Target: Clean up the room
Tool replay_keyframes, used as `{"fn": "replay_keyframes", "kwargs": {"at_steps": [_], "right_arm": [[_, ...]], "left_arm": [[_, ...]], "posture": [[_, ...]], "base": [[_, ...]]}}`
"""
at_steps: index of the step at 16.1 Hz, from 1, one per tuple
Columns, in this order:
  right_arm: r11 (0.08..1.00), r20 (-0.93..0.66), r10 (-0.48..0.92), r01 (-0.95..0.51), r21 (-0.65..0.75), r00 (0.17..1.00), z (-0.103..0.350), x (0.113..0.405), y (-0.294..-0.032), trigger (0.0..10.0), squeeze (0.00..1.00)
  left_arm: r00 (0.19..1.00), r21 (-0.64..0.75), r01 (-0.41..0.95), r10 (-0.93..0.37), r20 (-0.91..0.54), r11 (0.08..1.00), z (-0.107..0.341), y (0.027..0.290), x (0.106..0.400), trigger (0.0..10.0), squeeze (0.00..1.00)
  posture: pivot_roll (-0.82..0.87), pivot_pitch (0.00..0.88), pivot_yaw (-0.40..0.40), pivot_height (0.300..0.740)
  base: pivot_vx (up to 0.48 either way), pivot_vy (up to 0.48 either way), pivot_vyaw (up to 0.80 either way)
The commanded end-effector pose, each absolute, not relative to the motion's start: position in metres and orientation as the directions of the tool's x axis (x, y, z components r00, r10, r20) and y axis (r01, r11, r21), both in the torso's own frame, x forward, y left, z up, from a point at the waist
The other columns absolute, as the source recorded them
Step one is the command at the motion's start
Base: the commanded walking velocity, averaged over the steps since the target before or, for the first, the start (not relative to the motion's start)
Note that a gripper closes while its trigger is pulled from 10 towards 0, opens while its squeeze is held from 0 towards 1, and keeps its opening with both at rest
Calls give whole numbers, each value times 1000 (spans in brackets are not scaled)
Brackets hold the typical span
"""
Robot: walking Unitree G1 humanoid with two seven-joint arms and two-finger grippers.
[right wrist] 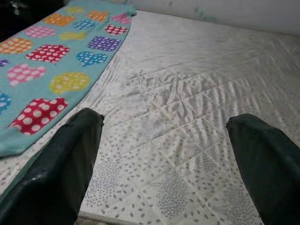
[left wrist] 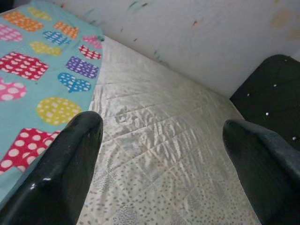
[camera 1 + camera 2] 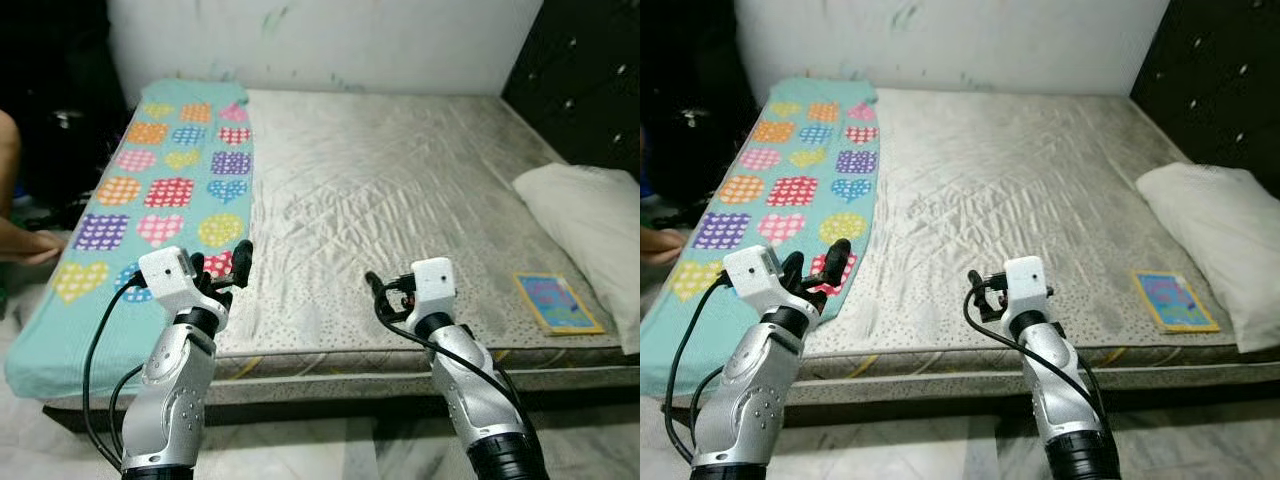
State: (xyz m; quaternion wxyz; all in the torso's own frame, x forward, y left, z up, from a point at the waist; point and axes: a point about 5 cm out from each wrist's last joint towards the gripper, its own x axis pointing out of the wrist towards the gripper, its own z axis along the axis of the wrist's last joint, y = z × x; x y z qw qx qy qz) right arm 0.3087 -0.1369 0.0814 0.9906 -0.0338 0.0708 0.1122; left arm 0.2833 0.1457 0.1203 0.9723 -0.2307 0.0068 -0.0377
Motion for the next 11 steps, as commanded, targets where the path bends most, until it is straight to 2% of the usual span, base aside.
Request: {"fn": "replay_keyframes", "kwargs": {"at_steps": [1,11], "right_arm": [[975,-134,203,-212,-59,970,86,312,-143,10000,0],[978,-103,193,-199,-59,976,90,312,-145,10000,0]], "left_arm": [[994,-459,102,-102,26,883,125,137,283,10000,0],[994,-447,100,-104,15,889,123,136,284,10000,0]], "posture": [[-66,47,-36,740],[-59,52,-39,740]], "base": [[382,0,0],[392,0,0]]}}
